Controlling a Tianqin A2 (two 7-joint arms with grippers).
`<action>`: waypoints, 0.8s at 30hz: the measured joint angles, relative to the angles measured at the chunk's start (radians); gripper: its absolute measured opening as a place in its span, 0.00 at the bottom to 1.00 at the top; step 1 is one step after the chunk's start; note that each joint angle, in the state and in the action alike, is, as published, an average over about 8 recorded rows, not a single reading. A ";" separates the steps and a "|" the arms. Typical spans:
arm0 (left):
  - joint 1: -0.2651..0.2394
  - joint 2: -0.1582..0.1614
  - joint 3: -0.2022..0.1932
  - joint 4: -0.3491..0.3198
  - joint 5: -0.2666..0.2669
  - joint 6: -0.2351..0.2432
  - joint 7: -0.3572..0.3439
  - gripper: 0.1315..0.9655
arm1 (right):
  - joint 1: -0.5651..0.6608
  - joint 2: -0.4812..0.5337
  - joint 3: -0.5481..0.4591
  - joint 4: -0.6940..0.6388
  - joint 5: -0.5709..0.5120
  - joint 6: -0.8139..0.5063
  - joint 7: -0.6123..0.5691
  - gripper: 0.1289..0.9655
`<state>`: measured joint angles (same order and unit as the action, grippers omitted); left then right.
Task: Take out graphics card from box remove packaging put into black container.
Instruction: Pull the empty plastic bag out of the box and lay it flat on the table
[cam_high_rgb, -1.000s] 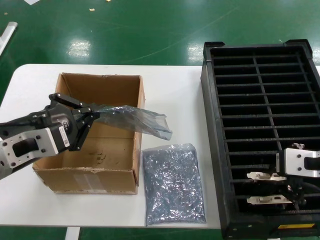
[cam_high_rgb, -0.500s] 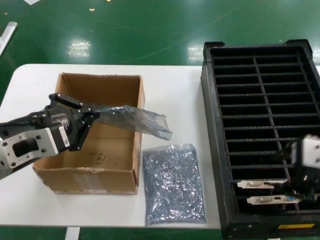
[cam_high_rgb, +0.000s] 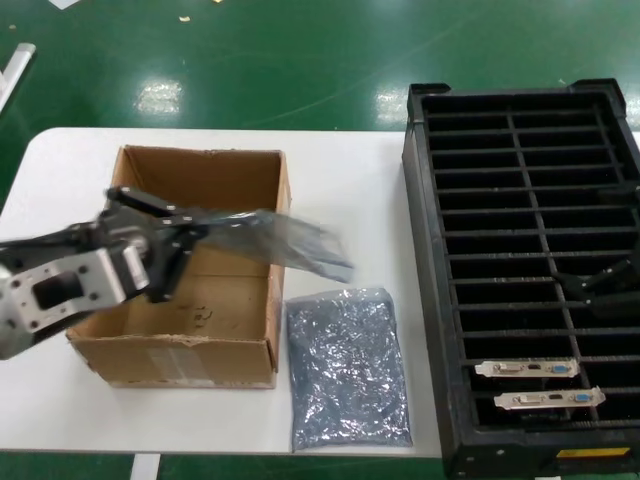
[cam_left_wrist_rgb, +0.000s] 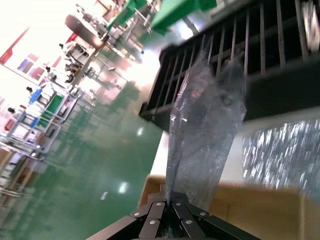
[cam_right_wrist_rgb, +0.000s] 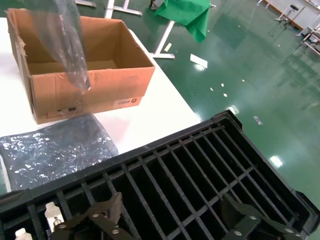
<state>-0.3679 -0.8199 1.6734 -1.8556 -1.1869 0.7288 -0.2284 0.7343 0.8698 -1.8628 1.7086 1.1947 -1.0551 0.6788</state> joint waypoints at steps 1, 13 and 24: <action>-0.006 0.010 -0.003 -0.010 0.006 0.020 -0.030 0.01 | 0.000 0.000 0.000 0.000 0.000 0.000 0.000 0.58; -0.173 0.380 -0.115 -0.035 0.075 0.558 -0.609 0.01 | 0.000 0.000 0.000 0.000 0.000 0.000 0.000 0.84; -0.289 0.730 -0.246 0.175 0.494 0.807 -1.091 0.01 | 0.000 0.000 0.000 0.000 0.000 0.000 0.000 0.96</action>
<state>-0.6565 -0.0900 1.4277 -1.6808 -0.6925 1.5362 -1.3197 0.7341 0.8698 -1.8626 1.7085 1.1950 -1.0547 0.6788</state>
